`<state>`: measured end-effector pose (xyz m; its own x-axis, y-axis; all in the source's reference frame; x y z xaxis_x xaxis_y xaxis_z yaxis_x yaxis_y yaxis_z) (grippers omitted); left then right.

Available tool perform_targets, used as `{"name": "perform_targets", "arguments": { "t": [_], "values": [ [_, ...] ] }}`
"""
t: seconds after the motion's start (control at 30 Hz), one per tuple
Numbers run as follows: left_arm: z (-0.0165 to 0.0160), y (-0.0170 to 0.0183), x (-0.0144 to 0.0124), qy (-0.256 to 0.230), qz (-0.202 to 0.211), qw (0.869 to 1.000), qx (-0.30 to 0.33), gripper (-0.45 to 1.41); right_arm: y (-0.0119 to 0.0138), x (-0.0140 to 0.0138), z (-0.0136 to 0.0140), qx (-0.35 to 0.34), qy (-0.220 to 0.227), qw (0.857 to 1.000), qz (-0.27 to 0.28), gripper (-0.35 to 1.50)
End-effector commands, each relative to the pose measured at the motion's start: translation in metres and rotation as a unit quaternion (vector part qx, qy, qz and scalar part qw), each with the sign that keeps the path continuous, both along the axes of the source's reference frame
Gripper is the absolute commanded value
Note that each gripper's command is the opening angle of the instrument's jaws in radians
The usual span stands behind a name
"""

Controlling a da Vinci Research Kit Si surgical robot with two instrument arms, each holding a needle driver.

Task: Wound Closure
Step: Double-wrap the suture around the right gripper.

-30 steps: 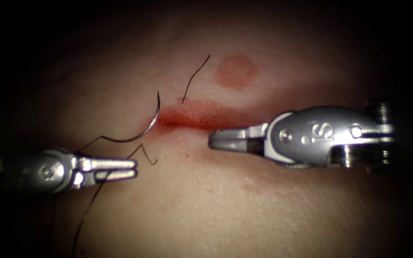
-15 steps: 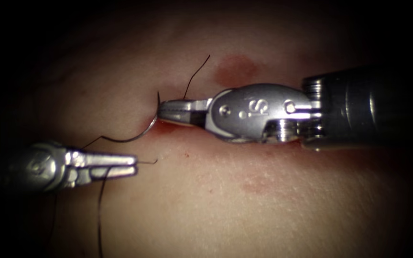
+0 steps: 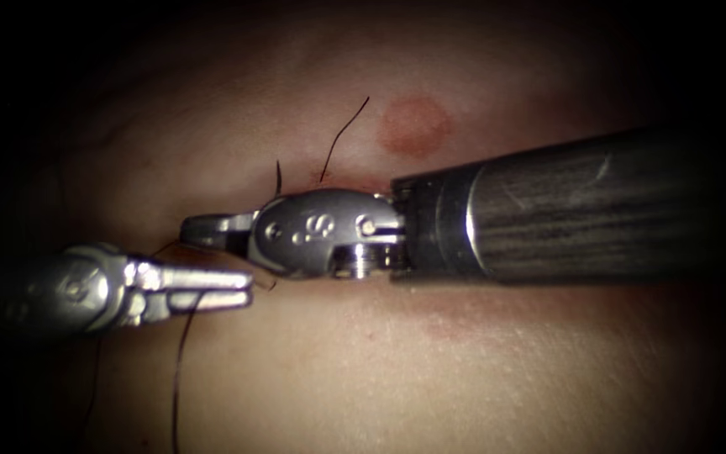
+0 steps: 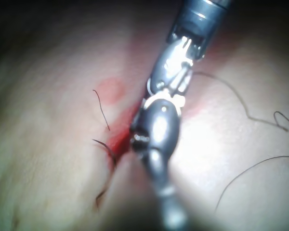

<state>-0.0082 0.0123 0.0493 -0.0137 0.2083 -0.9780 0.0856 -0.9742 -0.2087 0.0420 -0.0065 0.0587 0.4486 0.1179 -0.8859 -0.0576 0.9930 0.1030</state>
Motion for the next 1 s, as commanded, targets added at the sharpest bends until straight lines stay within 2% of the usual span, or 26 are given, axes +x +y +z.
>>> {"name": "perform_targets", "arguments": {
  "t": [0.03, 0.13, 0.5, 0.73, 1.0],
  "values": [
    [0.0005, 0.0000, -0.0004, -0.002, 0.000, 1.000, 0.002, -0.35, -0.0011, 0.0006, 0.0013, 0.003, -0.001, 1.000, -0.010, -0.08],
    [0.0005, 0.0009, -0.0004, -0.005, 0.001, 1.000, 0.000, -0.35, -0.0020, 0.0006, 0.0019, 0.010, 0.001, 1.000, -0.025, -0.01],
    [0.0022, 0.0037, -0.0007, 0.000, -0.010, 1.000, 0.001, -0.35, -0.0029, -0.0002, 0.0020, 0.017, 0.014, 0.999, -0.046, -0.05],
    [0.0055, 0.0054, -0.0016, 0.008, -0.019, 1.000, -0.006, -0.35, -0.0035, -0.0008, 0.0024, 0.035, 0.018, 0.998, -0.044, -0.06],
    [0.0094, 0.0056, -0.0024, 0.015, -0.015, 1.000, 0.004, -0.35, -0.0036, -0.0023, 0.0033, 0.062, 0.048, 0.997, -0.020, -0.11]
  ]
}}
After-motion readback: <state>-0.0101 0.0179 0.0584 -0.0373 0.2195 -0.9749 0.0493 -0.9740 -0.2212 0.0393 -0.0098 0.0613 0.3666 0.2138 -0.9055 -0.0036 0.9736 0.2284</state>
